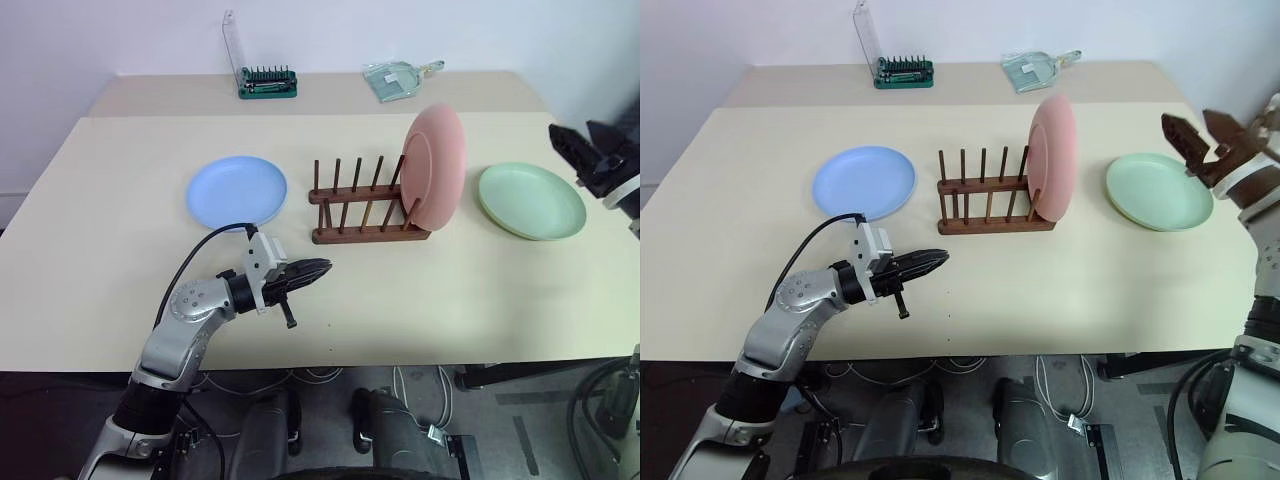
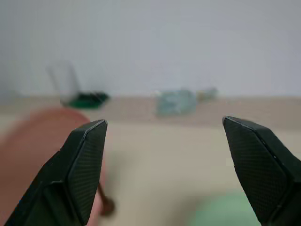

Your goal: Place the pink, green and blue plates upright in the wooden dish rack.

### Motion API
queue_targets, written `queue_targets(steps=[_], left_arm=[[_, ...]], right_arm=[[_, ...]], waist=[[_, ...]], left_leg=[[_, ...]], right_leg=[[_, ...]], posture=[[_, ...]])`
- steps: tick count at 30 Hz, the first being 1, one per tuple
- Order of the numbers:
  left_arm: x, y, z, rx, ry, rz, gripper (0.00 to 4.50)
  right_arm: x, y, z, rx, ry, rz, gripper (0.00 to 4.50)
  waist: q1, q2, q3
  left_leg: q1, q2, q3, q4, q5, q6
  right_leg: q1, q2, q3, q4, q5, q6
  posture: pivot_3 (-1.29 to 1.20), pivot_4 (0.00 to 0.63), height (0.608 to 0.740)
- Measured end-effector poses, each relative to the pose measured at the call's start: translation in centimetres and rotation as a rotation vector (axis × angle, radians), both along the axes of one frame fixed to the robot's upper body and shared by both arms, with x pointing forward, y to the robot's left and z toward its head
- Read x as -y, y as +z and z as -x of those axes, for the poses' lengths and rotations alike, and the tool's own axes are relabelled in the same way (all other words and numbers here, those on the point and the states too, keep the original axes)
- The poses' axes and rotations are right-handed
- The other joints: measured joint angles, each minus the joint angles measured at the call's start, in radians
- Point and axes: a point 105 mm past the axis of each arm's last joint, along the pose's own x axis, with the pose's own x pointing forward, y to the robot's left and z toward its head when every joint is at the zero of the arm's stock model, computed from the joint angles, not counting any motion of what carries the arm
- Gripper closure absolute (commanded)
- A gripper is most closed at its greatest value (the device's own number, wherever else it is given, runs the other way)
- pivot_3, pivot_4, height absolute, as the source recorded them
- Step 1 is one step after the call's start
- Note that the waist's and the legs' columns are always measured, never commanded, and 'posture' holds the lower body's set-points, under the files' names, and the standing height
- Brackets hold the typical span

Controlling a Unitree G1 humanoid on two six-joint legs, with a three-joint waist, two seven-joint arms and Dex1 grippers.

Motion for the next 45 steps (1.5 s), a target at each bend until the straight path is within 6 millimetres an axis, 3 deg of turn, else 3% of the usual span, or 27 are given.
queue_targets(steps=[3, 5, 8, 14, 17, 23, 29, 30, 32, 37, 39, 43, 45], left_arm=[[0.4, 0.5, 0.0, 0.015, -0.02, 0.014, 4.38], [0.6, 0.9, 0.0, 0.022, -0.036, 0.027, 4.38], [0.7, 0.9, 0.0, 0.023, -0.04, 0.028, 4.38], [0.7, 0.8, 0.3, 0.016, -0.036, 0.034, 4.38], [0.7, 0.9, 0.4, 0.019, -0.032, 0.036, 4.38], [0.4, 0.4, 0.6, 0.002, -0.023, 0.033, 4.38], [0.4, 0.4, 0.6, 0.003, -0.023, 0.033, 4.38], [0.5, 0.4, 0.6, 0.004, -0.023, 0.033, 4.38], [0.5, 0.5, 0.6, 0.004, -0.024, 0.033, 4.38], [0.8, 0.8, 0.5, 0.015, -0.034, 0.034, 4.38], [1.1, 0.9, 0.4, 0.011, -0.043, 0.034, 4.38], [1.3, 0.8, 0.5, 0.003, -0.047, 0.032, 4.38], [1.3, 0.8, 0.4, 0.003, -0.047, 0.032, 4.38]], right_arm=[[1.1, -6.1, -1.1, -0.2, -0.096, 0.449, 0.52], [1.2, -10.1, -1.5, -0.312, -0.087, 0.608, 0.52], [1.4, -13.6, -1.6, -0.396, -0.068, 0.76, 0.52], [1.3, -14.2, -2.9, -0.374, -0.101, 0.853, 0.52], [1.5, -14.3, -3.2, -0.371, -0.122, 0.875, 1.34], [1.6, -15.1, -3.0, -0.383, -0.121, 0.878, 4.42], [1.7, -14.9, -2.7, -0.357, -0.14, 0.892, 4.47], [1.8, -14.5, -2.7, -0.337, -0.16, 0.896, 4.47], [2.0, -11.9, -2.9, -0.24, -0.225, 0.91, 4.47], [0.1, 1.3, -2.2, 0.182, -0.342, 0.856, 4.47], [-1.8, 5.0, -1.4, 0.31, -0.316, 0.812, 4.47], [-6.1, 8.4, 0.3, 0.433, -0.124, 0.62, 4.47], [-9.4, 9.1, 1.6, 0.452, 0.088, 0.48, 4.47]], waist=[[-0.004, 0.0, 0.0], [-0.007, 0.001, 0.0], [-0.015, 0.001, 0.0], [-0.02, 0.001, 0.0], [-0.019, 0.001, 0.0], [-0.016, 0.001, 0.0], [-0.017, 0.001, 0.0], [-0.017, 0.001, 0.0], [-0.017, 0.004, 0.002], [-0.018, 0.006, 0.003], [-0.017, 0.006, 0.003], [-0.016, 0.006, 0.003], [-0.016, 0.006, 0.003]], left_leg=[[0.002, 0.0, 0.0, 0.0, 0.0, 0.0], [0.001, 0.0, 0.0, 0.0, 0.0, 0.0], [0.001, 0.0, 0.0, 0.0, 0.0, 0.0], [0.003, 0.0, 0.001, 0.001, 0.001, 0.0], [0.003, 0.0, 0.001, 0.001, 0.001, 0.0], [0.003, 0.0, 0.001, 0.001, 0.001, 0.0], [0.003, 0.0, 0.001, 0.001, 0.001, 0.0], [0.003, 0.0, 0.001, 0.001, 0.001, 0.0], [0.003, 0.0, 0.001, 0.001, 0.001, 0.0], [0.004, 0.001, 0.001, 0.001, 0.001, 0.0], [0.004, 0.001, 0.001, 0.001, 0.001, 0.0], [0.003, 0.001, 0.001, 0.001, 0.001, 0.0], [0.003, 0.001, 0.001, 0.001, 0.001, 0.0]], right_leg=[[0.001, 0.0, 0.0, 0.0, -0.001, 0.002], [0.001, 0.0, 0.0, 0.0, -0.001, 0.002], [0.001, 0.0, 0.0, 0.0, -0.001, 0.001], [0.002, 0.001, 0.001, 0.002, -0.001, 0.002], [0.003, 0.001, 0.001, 0.002, -0.001, 0.002], [0.003, 0.001, 0.001, 0.002, 0.0, 0.001], [0.003, 0.001, 0.001, 0.002, 0.0, 0.001], [0.003, 0.001, 0.001, 0.002, 0.0, 0.001], [0.002, 0.001, 0.001, 0.002, 0.0, 0.002], [0.002, 0.002, 0.002, 0.002, 0.0, 0.003], [0.002, 0.002, 0.002, 0.002, -0.001, 0.003], [0.002, 0.001, 0.002, 0.002, 0.001, 0.001], [0.002, 0.001, 0.002, 0.002, 0.002, -0.001]], posture=[[0.0, 0.15, 0.74], [0.0, 0.15, 0.74], [0.0, 0.15, 0.74], [0.0, 0.15, 0.74], [0.0, 0.15, 0.74], [0.0, 0.15, 0.74], [0.0, 0.15, 0.74], [0.0, 0.15, 0.74], [0.0, 0.15, 0.74], [0.0, 0.15, 0.74], [0.0, 0.15, 0.74], [0.0, 0.15, 0.74], [0.0, 0.15, 0.74]])
